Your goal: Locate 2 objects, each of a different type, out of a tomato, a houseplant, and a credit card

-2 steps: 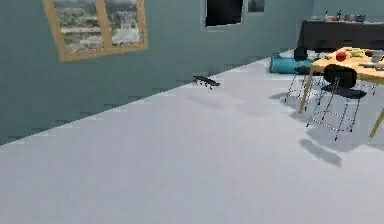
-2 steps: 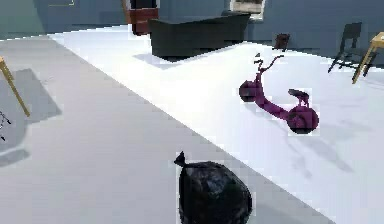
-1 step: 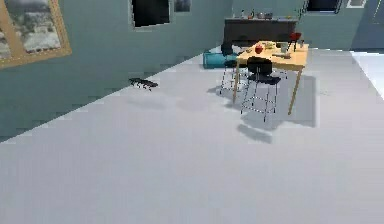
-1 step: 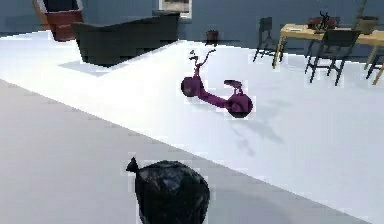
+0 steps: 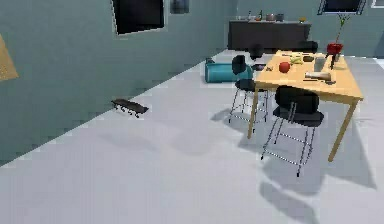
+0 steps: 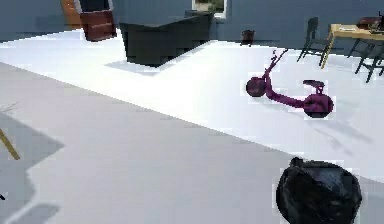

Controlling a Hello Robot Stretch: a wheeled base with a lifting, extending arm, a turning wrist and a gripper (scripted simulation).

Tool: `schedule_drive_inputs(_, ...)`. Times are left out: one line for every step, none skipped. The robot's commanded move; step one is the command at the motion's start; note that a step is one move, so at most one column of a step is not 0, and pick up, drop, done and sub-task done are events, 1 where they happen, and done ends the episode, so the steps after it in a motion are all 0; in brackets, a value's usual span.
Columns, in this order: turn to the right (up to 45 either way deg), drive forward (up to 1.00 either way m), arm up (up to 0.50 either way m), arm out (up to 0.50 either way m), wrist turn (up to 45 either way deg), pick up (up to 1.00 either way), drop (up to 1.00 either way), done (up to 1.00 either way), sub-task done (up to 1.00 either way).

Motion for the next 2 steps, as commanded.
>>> schedule_drive_inputs(3.0,0.00,0.00,0.00,0.0,0.00,0.00,0.00,0.00)
schedule_drive_inputs(0.0,1.00,0.00,0.00,0.0,0.00,0.00,0.00,0.00)
